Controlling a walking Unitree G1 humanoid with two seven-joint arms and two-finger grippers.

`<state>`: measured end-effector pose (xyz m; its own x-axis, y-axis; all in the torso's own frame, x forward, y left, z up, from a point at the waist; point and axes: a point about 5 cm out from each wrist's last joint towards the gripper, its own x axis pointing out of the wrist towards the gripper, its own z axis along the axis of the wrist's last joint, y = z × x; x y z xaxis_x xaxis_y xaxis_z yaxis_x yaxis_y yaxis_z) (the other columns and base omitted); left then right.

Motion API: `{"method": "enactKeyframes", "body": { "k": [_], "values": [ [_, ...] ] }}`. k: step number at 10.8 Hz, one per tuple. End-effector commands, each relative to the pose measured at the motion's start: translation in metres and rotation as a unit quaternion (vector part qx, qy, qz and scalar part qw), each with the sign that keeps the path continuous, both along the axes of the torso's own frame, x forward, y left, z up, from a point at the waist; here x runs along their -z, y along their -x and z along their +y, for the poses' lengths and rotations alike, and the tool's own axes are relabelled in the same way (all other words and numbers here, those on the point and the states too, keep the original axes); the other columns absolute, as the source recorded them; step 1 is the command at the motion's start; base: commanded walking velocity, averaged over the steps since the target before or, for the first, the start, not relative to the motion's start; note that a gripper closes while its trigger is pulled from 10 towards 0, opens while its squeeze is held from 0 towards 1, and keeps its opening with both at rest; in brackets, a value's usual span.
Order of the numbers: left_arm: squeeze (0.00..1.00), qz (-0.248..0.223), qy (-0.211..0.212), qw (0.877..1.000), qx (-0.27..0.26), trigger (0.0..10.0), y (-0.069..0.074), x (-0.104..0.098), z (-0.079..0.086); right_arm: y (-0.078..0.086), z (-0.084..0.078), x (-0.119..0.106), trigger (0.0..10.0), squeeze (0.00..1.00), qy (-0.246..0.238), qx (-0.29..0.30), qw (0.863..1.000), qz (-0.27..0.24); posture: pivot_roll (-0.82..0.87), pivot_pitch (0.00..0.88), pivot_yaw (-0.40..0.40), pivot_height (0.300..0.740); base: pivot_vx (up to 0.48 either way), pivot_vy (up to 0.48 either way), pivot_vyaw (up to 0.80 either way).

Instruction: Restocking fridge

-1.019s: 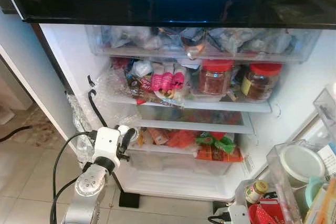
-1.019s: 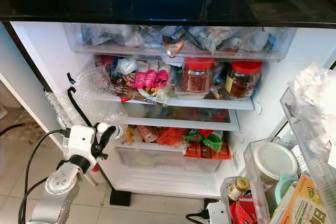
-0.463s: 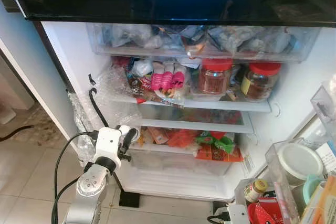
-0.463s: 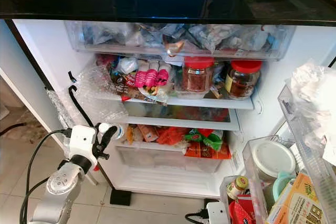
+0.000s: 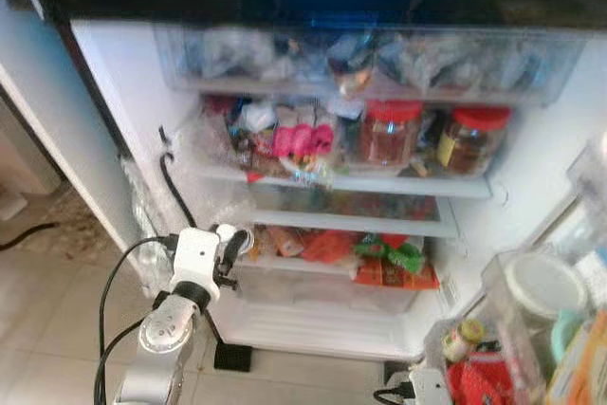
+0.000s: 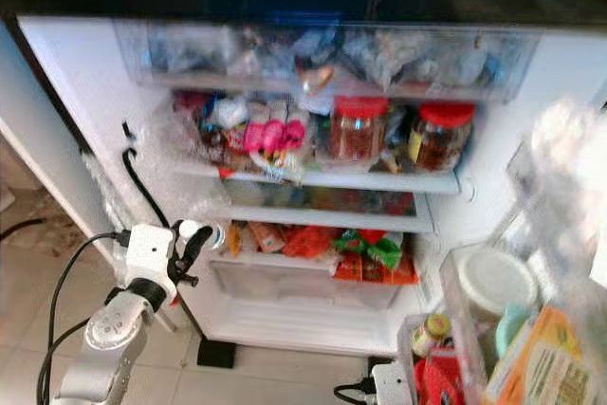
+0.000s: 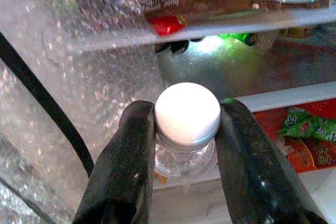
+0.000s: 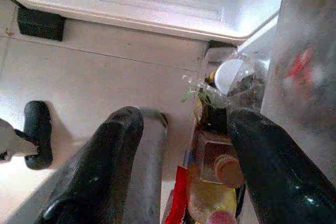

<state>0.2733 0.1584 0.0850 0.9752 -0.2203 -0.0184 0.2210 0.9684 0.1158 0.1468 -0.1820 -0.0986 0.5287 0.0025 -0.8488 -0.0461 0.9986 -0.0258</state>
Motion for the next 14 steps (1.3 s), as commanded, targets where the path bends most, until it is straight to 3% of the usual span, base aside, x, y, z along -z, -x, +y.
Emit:
{"method": "enactKeyframes", "body": {
  "k": [1,14],
  "values": [
    [0.00,-0.003,-0.004,1.000,0.003,10.0,-0.0004,-0.0009,-0.0014,0.0038,-0.0018,0.0012,10.0,0.00,0.001,0.005,1.000,0.004,-0.09,0.038,-0.001,0.651,0.000,0.000,0.00],
    [0.00,-0.008,0.004,1.000,0.005,10.0,-0.0026,-0.0031,-0.0041,0.0037,-0.0018,0.0012,10.0,0.00,-0.002,0.003,1.000,0.006,-0.10,0.034,-0.001,0.651,0.000,0.000,0.00]
  ]
}}
